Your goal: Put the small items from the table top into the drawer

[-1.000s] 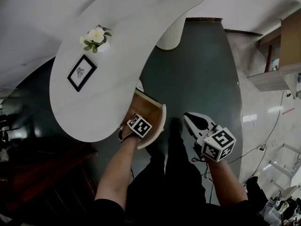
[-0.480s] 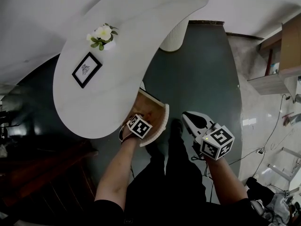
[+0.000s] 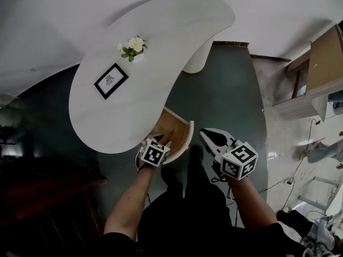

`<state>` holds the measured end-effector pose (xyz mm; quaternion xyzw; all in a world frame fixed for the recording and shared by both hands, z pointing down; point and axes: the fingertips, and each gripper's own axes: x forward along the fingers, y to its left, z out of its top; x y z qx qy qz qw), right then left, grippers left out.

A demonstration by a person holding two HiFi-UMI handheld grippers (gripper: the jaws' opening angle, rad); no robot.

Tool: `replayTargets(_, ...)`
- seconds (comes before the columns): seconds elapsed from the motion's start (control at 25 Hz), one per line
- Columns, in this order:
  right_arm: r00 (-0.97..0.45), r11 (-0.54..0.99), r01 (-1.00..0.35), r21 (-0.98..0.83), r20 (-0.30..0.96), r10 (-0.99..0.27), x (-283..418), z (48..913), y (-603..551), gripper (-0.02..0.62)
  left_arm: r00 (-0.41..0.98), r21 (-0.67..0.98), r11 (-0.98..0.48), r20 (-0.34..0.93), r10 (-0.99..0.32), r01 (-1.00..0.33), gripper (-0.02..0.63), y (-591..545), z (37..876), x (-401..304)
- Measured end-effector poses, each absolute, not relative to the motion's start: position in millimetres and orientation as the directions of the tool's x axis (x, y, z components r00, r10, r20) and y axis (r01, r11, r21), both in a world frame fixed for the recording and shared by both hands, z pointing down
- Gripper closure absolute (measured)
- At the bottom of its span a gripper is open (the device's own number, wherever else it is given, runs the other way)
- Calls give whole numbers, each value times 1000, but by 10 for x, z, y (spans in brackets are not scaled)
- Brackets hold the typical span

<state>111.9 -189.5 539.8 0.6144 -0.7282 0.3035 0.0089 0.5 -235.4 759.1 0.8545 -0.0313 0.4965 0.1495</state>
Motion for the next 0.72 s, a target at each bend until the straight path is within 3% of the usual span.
replayTargets(0.44, -177, 36, -934, -356, 372, -911, 663, 4886, -1666, 583, 779, 225, -958, 626, 4, -176, 477, -2379, 6359, -137)
replayTargets(0.56, -158, 28, -940, -339, 365, -918, 550, 4730, -1607, 583, 811, 206, -967, 586, 0, -149, 543, -2400, 6093, -271)
replayTargets(0.72, -159, 42, -946, -321, 347, -924, 448, 4561, -1548, 583, 842, 169, -975, 538, -31, -144, 569, -2519, 5785, -454)
